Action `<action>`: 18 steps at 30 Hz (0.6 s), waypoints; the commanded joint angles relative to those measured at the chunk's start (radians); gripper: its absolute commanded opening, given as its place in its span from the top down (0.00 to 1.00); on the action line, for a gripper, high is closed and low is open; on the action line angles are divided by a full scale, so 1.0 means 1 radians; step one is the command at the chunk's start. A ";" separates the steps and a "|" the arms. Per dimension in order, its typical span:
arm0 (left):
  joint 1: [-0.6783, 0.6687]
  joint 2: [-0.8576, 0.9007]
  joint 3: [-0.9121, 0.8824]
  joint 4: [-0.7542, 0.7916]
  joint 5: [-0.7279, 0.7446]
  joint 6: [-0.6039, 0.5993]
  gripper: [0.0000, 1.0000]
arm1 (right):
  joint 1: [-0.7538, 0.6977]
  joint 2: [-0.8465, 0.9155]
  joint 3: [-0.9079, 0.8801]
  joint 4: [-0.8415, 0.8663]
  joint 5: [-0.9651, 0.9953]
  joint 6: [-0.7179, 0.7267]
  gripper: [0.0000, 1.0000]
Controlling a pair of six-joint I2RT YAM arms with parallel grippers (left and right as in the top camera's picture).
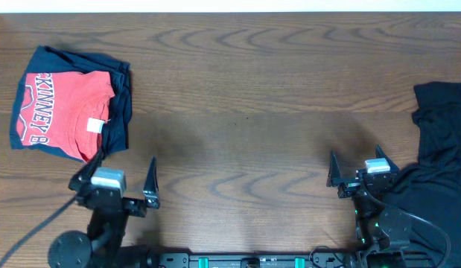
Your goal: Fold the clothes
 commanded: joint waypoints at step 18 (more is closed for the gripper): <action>-0.014 -0.136 -0.505 0.451 0.021 0.009 0.02 | -0.010 -0.003 -0.001 -0.005 0.010 -0.013 0.01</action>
